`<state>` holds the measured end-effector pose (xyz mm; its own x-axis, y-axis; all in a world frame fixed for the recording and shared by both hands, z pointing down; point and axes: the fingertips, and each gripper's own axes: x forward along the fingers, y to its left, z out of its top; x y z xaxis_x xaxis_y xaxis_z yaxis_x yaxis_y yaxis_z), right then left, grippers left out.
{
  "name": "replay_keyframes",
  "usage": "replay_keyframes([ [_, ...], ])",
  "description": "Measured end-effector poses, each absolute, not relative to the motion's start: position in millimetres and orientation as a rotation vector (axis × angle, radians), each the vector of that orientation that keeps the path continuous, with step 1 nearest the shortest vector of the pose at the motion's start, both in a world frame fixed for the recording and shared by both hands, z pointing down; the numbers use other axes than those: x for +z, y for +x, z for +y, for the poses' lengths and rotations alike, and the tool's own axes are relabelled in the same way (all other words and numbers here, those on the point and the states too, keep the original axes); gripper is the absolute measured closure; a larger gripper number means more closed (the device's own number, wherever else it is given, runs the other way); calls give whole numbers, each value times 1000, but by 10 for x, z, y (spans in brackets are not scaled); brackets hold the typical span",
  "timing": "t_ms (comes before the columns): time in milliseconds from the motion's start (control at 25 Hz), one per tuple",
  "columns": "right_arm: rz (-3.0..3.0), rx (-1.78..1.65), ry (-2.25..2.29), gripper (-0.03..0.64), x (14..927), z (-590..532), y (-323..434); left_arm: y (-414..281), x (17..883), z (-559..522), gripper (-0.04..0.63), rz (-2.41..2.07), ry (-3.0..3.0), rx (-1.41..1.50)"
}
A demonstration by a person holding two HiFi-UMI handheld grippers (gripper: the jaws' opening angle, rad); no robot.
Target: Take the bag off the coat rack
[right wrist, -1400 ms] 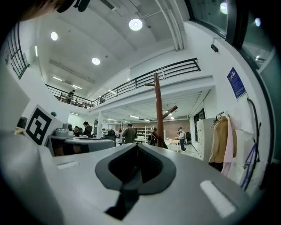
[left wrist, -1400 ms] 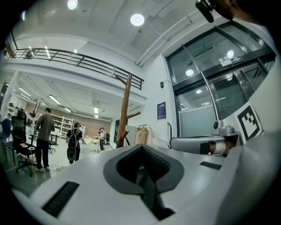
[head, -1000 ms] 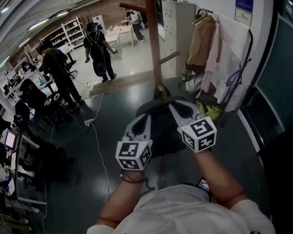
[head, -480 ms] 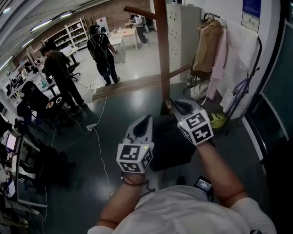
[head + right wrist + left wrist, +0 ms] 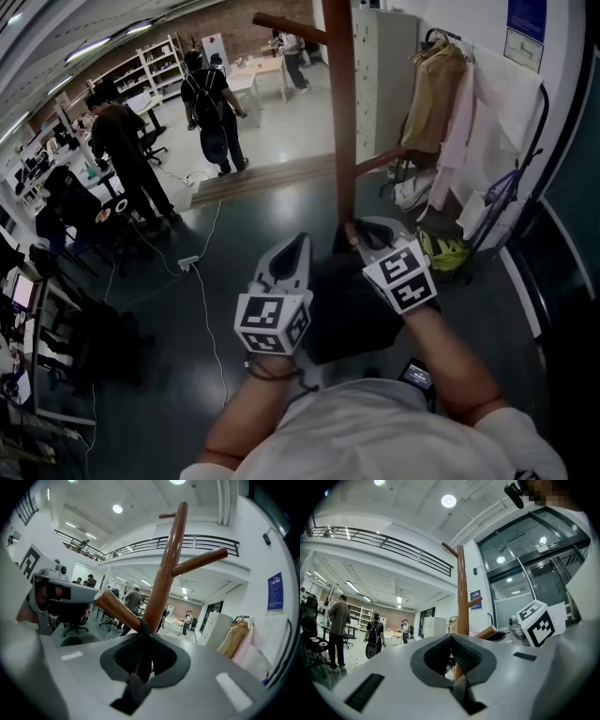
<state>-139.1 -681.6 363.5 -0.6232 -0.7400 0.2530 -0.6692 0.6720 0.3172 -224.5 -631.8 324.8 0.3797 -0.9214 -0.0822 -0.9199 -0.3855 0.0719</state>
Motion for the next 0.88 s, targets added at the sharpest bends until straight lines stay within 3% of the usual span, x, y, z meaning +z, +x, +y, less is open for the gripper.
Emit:
replay_keyframes([
  [880,-2654,-380,1316,594,2955,-5931,-1164,-2328,3067,-5613,588,-1704,2648,-193],
])
